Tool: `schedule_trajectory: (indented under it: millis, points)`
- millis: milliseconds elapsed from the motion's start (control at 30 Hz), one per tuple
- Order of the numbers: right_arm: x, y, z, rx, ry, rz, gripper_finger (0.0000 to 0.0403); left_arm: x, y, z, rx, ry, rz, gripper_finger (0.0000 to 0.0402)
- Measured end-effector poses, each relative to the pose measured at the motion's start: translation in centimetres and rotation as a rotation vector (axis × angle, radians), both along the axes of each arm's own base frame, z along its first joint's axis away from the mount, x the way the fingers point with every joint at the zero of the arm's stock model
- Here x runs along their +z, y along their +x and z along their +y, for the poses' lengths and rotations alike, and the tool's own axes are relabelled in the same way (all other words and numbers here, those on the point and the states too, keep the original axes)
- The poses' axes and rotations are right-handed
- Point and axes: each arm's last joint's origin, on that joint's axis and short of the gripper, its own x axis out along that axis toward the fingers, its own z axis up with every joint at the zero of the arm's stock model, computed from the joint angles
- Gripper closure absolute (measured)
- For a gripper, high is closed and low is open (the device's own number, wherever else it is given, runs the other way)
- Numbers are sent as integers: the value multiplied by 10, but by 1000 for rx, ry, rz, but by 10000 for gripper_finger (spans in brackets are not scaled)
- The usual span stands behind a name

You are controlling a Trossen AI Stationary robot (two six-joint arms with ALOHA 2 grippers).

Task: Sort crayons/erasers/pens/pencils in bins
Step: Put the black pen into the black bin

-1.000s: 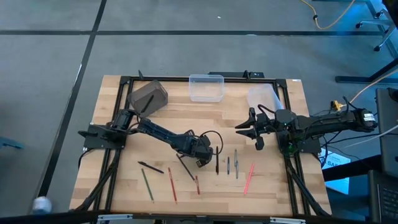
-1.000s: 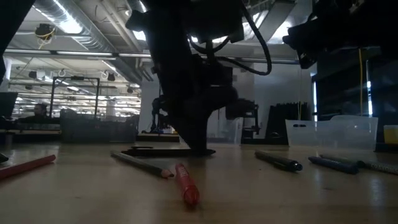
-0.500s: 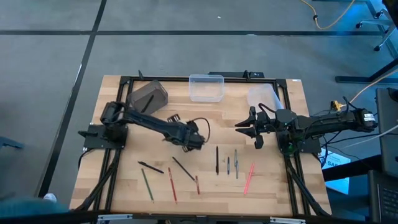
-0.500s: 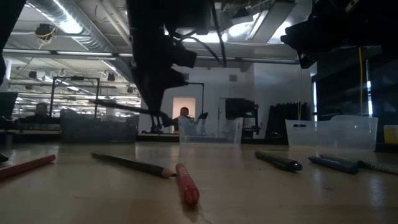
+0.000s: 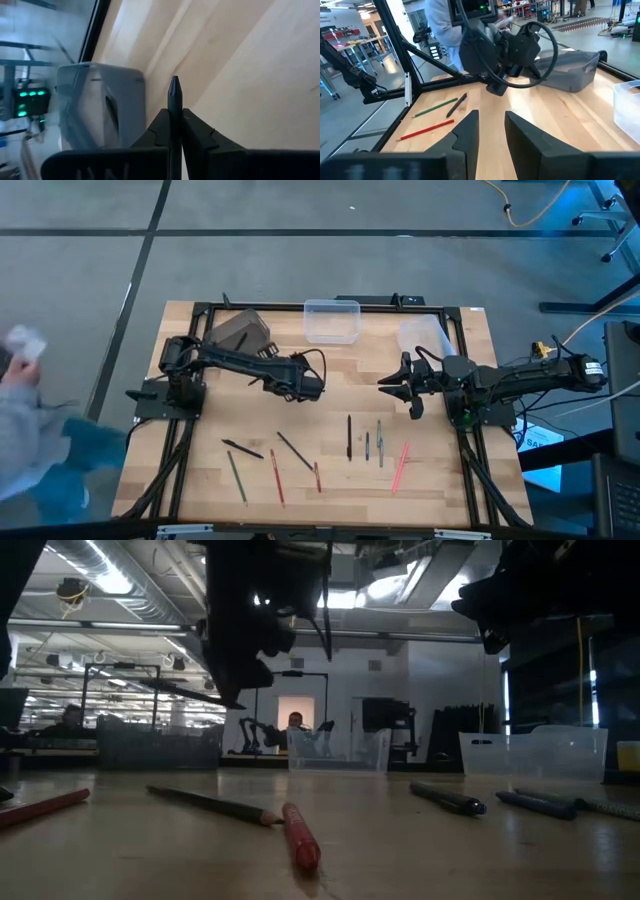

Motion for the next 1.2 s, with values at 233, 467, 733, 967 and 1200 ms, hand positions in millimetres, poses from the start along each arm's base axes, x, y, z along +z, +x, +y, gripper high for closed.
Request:
schedule_trajectory:
  millis: [233, 467, 733, 967, 1200]
  points:
    - [0, 0, 0, -1, 15, 2, 305, -6, -26, 9, 23, 15, -18, 391]
    - [-1, 0, 0, -2, 29, 7, 305, 9, -66, 21, 11, 13, -188, 391]
    - [1, 0, 0, -4, 40, -3, 305, 23, -97, 58, 43, 33, -209, 391]
    - [1, 0, 0, -4, 36, -4, 305, 22, -106, 106, 104, -15, -210, 391]
    - [-1, 0, 0, -4, 33, 11, 305, 21, -119, 134, 168, -55, -239, 391]
